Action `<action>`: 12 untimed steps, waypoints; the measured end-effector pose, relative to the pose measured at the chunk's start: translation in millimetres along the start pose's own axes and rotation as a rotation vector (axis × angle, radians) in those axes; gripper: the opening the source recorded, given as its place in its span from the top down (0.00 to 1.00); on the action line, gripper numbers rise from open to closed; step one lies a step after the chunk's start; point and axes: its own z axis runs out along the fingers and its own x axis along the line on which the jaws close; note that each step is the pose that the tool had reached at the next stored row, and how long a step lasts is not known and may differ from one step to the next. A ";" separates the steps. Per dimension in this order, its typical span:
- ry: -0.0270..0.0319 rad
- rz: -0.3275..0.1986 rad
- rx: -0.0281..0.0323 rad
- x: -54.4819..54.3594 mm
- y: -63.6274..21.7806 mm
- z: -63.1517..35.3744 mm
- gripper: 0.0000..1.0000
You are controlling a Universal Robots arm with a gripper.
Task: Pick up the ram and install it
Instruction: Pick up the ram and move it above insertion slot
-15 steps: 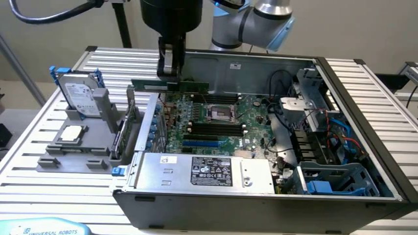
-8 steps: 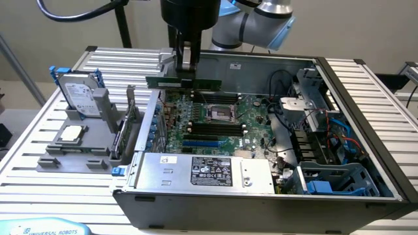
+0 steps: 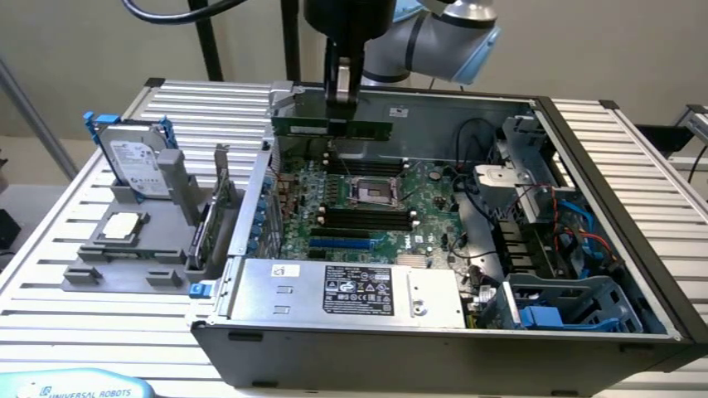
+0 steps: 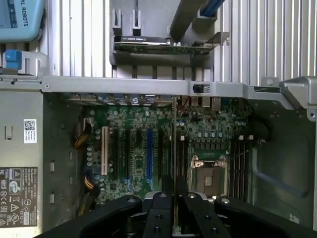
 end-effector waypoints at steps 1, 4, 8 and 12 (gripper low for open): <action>0.0001 0.000 0.0000 -4.0 -1.5 0.9 0.86; 0.0003 0.000 -0.0001 -16.0 -6.0 4.2 0.86; 0.0008 0.000 0.0000 -25.6 -14.1 9.2 0.86; 0.0006 0.009 0.0010 -27.6 -22.9 15.2 0.86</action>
